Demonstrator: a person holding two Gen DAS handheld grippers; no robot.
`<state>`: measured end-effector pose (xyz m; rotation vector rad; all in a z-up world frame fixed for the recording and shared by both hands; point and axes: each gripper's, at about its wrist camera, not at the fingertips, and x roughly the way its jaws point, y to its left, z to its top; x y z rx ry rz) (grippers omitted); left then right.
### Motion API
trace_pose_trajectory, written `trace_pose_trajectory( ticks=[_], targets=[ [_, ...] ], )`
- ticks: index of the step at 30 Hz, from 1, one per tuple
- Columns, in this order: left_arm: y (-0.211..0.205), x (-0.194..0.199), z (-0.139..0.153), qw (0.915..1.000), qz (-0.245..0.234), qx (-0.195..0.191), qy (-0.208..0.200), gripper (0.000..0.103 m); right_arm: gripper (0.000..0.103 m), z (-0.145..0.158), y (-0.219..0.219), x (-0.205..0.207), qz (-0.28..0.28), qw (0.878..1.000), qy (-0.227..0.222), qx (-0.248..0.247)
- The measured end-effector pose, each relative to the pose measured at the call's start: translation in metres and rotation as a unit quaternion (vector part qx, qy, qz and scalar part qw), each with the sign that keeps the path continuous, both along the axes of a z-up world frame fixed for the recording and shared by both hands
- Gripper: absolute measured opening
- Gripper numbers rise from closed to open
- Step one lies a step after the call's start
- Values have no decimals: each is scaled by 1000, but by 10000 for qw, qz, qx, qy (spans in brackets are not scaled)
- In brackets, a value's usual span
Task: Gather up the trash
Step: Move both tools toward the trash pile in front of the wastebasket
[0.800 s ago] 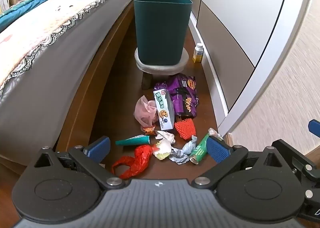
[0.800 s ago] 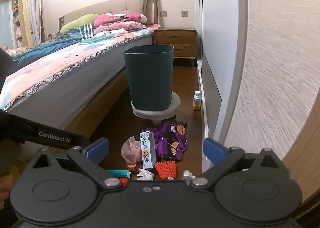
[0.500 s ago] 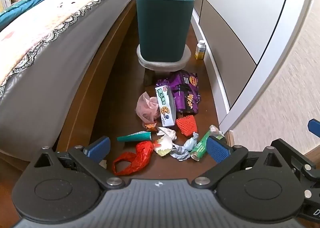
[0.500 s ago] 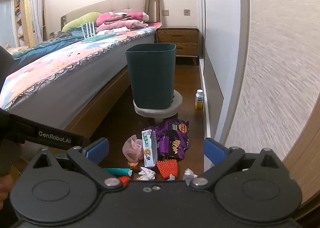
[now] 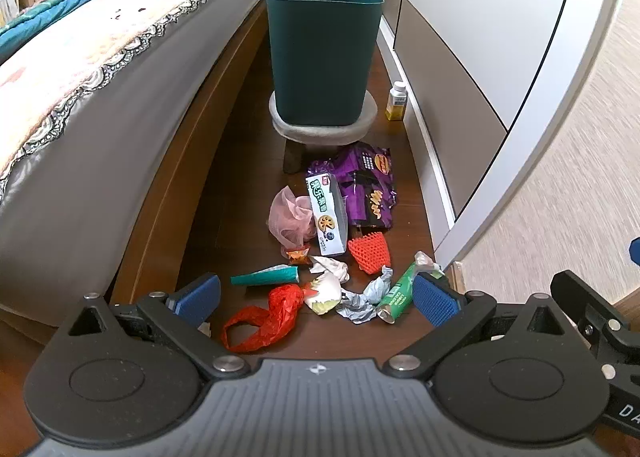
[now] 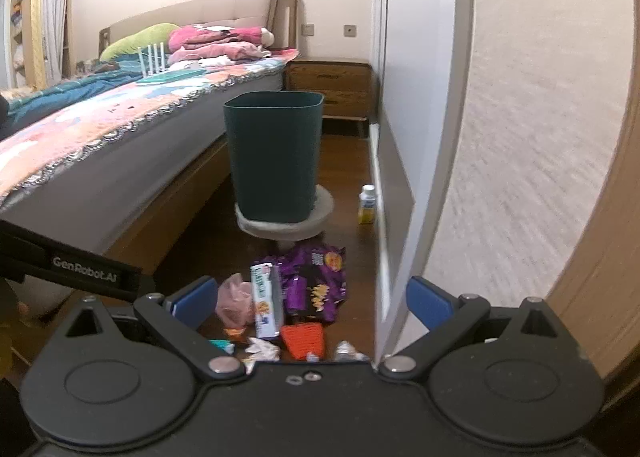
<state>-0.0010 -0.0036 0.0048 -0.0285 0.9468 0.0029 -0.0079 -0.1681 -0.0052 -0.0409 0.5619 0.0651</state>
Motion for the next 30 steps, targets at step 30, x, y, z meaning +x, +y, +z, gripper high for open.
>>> trace_pose_trajectory(
  ticks=[30],
  targets=[
    [1,1,-4,9999,-22,-147,33,103,101,-5,-1,6,7,9998,189,90]
  ],
)
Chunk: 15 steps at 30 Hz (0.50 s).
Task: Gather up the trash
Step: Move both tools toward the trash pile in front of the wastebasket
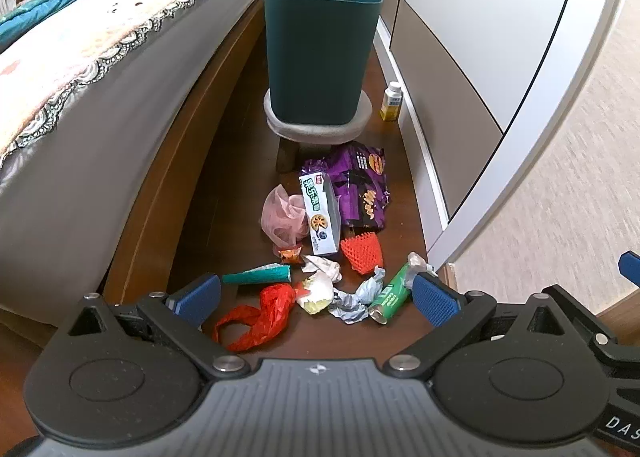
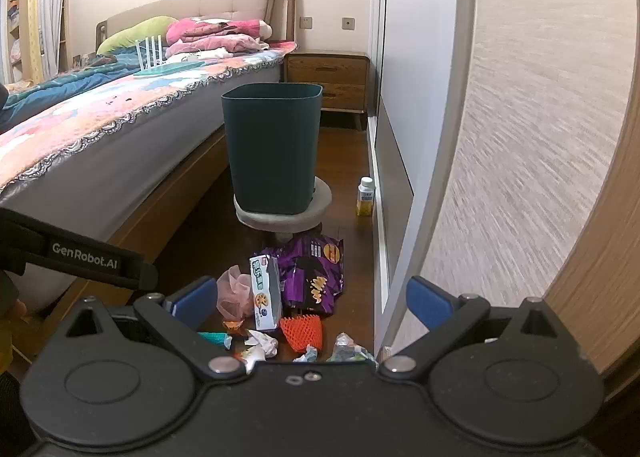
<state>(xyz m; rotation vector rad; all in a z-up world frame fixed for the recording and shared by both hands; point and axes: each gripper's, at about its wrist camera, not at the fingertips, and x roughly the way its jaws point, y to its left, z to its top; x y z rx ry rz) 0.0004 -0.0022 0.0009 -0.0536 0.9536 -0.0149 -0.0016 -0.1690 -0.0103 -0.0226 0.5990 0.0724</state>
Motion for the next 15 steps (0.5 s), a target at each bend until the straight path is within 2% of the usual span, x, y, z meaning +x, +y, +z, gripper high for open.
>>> trace_pose_trajectory(
  ticks=[15],
  targets=[
    [-1,1,-4,10000,14,3,87,103,101,-3,-3,0,81,9999,78,61]
  ],
)
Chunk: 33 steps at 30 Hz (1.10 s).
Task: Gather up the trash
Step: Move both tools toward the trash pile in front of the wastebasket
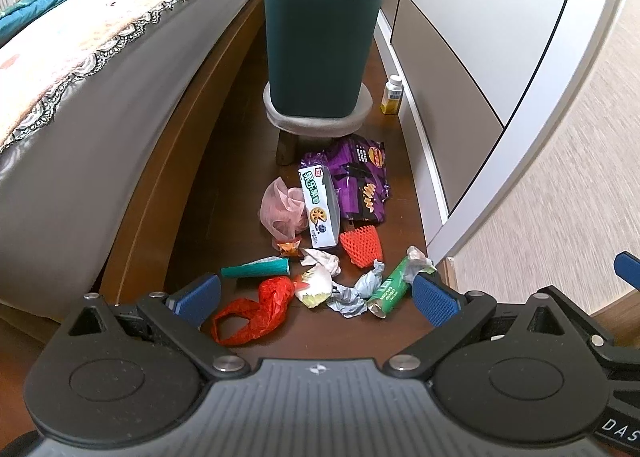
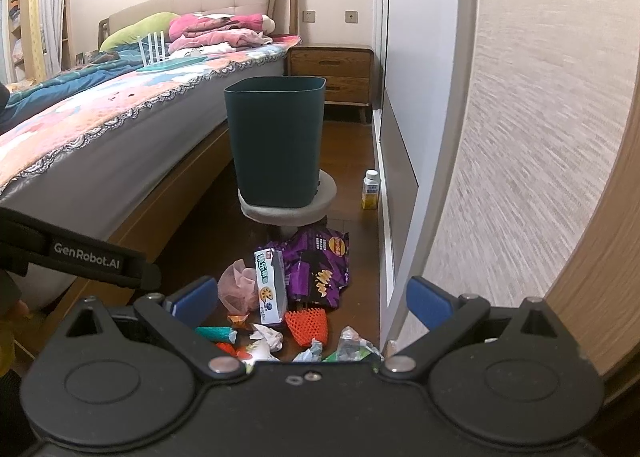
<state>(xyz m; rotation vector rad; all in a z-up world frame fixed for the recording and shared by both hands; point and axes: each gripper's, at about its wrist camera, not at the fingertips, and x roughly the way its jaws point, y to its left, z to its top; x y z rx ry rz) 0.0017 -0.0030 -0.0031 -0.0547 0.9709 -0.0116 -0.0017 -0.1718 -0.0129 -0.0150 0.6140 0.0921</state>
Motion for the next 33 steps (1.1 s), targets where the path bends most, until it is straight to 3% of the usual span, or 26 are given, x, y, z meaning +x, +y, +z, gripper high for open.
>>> trace_pose_trajectory(
  ticks=[22,33],
  targets=[
    [-23,7,21,9995,-50,222,-201,103,101,-1,-13,3,228,9995,8,197],
    [-17,34,48,9993,24,-11,-380,103,101,-3,-19,10,534,9983,116,205]
  ],
)
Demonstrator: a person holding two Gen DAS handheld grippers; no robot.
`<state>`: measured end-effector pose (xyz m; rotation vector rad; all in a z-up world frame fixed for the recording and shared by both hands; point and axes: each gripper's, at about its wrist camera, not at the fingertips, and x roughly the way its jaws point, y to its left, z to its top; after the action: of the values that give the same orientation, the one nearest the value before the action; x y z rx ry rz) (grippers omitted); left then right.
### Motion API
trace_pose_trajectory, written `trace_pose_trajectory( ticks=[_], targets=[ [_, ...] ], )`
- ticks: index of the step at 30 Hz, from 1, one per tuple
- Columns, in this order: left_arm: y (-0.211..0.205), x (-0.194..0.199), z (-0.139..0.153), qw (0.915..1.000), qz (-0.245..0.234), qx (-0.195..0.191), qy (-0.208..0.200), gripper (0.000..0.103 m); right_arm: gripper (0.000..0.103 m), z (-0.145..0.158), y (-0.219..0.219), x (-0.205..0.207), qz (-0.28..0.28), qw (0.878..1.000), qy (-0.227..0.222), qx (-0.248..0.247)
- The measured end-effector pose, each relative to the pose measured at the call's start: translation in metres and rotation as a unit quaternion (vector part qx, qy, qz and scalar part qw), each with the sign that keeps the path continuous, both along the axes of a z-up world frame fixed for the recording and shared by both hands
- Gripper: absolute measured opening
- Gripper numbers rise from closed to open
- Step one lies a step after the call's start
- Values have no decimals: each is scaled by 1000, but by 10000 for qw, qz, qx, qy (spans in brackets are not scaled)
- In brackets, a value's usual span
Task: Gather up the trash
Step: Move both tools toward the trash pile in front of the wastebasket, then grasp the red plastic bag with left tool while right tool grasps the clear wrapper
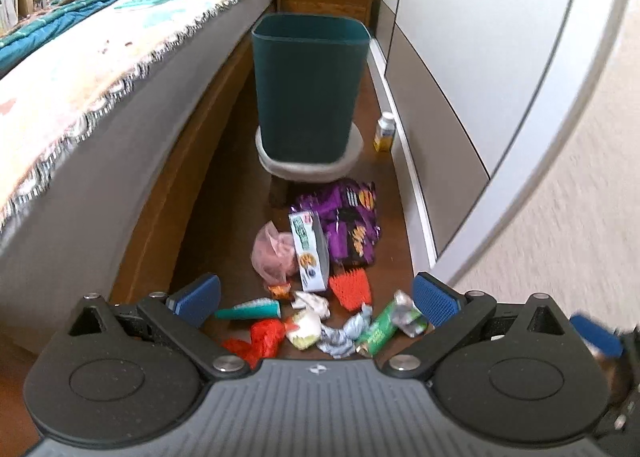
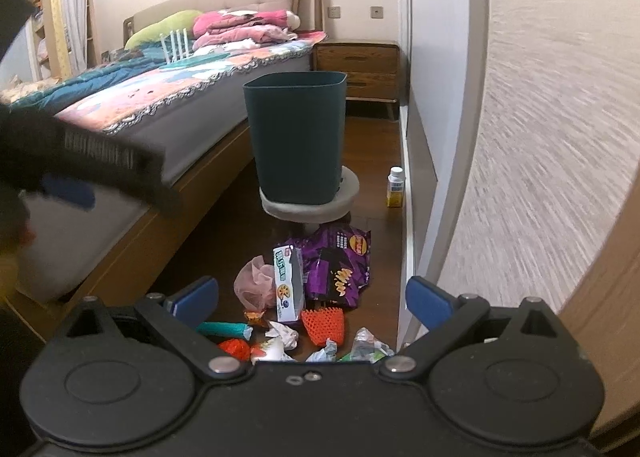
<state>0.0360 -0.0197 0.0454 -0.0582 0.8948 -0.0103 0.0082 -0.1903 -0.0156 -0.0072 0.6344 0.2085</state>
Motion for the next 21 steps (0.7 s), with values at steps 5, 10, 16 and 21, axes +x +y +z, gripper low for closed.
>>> trace_pose_trajectory(
  ticks=[5,10,16,21],
  targets=[
    [20,26,31,9995,301,83,-103,103,101,3,9,11,251,9995,-94,-184],
    [48,56,35,9986,442,198,-206,103,101,-8,13,43,279,9994,-95,-153],
    [70,103,-27,9991,-154,402,0,103,101,-56,41,93,-30,9987,368,-341],
    [83,130,-112,9968,-405,472,508,103,99,-99,71,128,6,9956,689,-631]
  ],
)
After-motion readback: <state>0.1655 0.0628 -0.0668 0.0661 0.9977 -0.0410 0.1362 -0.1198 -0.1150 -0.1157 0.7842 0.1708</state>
